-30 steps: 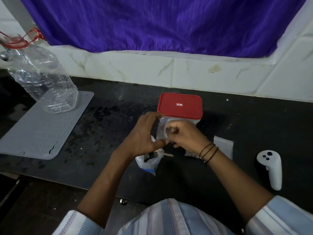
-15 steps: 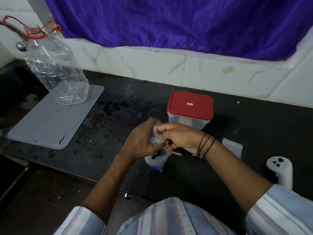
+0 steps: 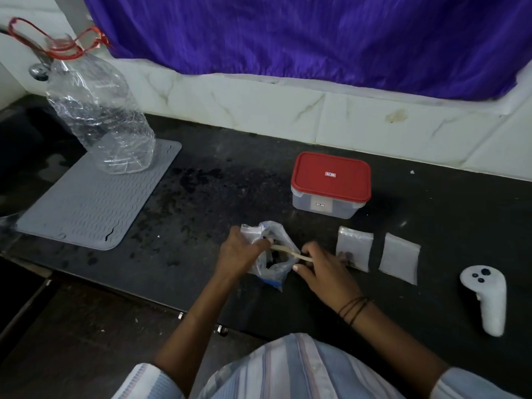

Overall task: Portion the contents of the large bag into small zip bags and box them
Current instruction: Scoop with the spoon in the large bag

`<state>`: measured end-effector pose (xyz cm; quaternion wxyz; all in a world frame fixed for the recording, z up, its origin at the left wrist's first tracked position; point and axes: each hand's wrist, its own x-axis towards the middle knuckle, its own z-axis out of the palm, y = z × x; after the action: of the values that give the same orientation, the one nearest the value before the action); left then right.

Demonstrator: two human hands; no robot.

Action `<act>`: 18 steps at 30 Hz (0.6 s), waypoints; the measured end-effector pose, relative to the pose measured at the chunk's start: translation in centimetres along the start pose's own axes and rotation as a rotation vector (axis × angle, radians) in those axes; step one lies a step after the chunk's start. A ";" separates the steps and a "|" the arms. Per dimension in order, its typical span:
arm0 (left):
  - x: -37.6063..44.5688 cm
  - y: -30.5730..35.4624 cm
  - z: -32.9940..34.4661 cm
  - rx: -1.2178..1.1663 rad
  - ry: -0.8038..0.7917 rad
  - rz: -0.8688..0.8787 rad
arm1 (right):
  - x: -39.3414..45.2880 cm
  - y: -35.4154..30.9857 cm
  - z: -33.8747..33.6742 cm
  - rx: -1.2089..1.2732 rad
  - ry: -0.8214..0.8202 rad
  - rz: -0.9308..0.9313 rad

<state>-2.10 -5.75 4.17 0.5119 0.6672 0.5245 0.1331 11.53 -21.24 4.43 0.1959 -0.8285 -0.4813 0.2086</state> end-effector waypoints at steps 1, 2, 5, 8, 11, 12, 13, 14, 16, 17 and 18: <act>0.0 0.0 0.3 -0.016 0.012 -0.023 | 0.1 -0.2 0.2 0.011 0.004 -0.005; 0.1 0.0 0.6 -0.020 0.030 -0.043 | 0.2 -0.4 0.3 0.011 0.014 -0.010; 0.5 0.1 0.9 0.014 0.102 -0.045 | 0.3 -0.7 0.2 0.016 0.067 -0.038; 0.8 0.5 1.1 0.017 0.146 -0.008 | 0.0 -0.8 -0.2 0.029 0.134 -0.081; 0.6 0.8 1.4 0.005 0.158 0.037 | -0.1 -1.0 -0.8 -0.008 0.180 -0.102; 0.6 0.8 1.5 0.000 0.156 0.050 | -0.1 -1.2 -0.9 -0.026 0.179 -0.106; 0.5 0.8 1.5 -0.008 0.154 0.058 | -0.1 -1.6 -1.0 -0.039 0.166 -0.110; 0.5 0.7 1.6 -0.024 0.147 0.058 | 0.1 -1.9 -0.9 -0.053 0.146 -0.115; 0.6 0.5 1.6 -0.066 0.120 0.027 | 0.5 -2.3 -0.6 -0.083 0.109 -0.108; 0.6 0.4 1.6 -0.086 0.107 0.006 | 0.7 -2.4 -0.4 -0.089 0.093 -0.095; 0.6 0.3 1.6 -0.111 0.098 -0.014 | 1.0 -2.4 -0.2 -0.087 0.086 -0.086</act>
<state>-0.52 -6.11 3.48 0.5225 0.6270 0.5453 0.1910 10.34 -19.27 5.68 0.1888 -0.8230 -0.5163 0.1432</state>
